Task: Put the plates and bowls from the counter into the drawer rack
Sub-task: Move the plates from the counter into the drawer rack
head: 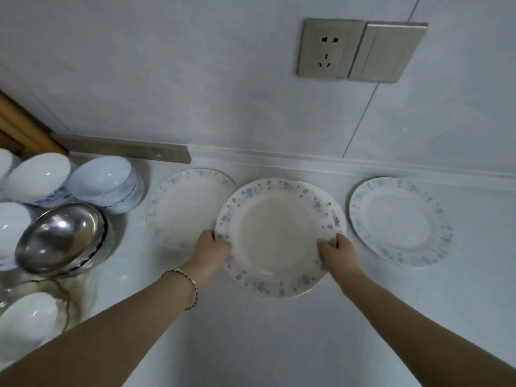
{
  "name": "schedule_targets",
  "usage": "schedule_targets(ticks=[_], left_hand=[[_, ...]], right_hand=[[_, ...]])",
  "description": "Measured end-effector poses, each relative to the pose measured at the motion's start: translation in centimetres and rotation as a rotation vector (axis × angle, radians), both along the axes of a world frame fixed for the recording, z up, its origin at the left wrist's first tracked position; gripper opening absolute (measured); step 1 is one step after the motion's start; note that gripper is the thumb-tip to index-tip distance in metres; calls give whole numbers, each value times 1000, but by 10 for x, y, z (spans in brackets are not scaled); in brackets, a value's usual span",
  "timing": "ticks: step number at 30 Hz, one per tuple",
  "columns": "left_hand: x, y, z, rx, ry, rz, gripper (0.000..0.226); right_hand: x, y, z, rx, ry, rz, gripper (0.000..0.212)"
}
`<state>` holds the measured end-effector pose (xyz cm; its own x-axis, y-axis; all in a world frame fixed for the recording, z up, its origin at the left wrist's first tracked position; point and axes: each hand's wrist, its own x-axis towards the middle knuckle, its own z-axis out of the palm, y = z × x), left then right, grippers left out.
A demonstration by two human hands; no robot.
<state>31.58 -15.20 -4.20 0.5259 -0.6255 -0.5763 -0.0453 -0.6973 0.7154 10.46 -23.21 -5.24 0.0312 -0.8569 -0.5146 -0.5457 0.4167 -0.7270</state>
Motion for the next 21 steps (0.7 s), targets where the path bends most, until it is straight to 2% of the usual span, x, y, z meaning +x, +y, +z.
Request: schedule_targets(ticks=[3, 5, 8, 13, 17, 21], left_hand=[[-38, 45, 21, -30, 160, -67, 16], [-62, 79, 24, -50, 209, -61, 21], [-100, 134, 21, -69, 234, 24, 26], [-140, 232, 15, -47, 229, 159, 31], [-143, 307, 19, -63, 270, 197, 30], [-123, 381, 18, -24, 192, 227, 29]], right_hand=[[-43, 35, 17, -47, 2, -23, 31], [-70, 61, 22, -57, 12, 6, 31], [-101, 104, 29, -41, -16, 41, 12], [-129, 179, 38, -28, -5, 164, 9], [-125, 246, 36, 26, 52, 231, 26], [-103, 316, 21, 50, 52, 264, 25]])
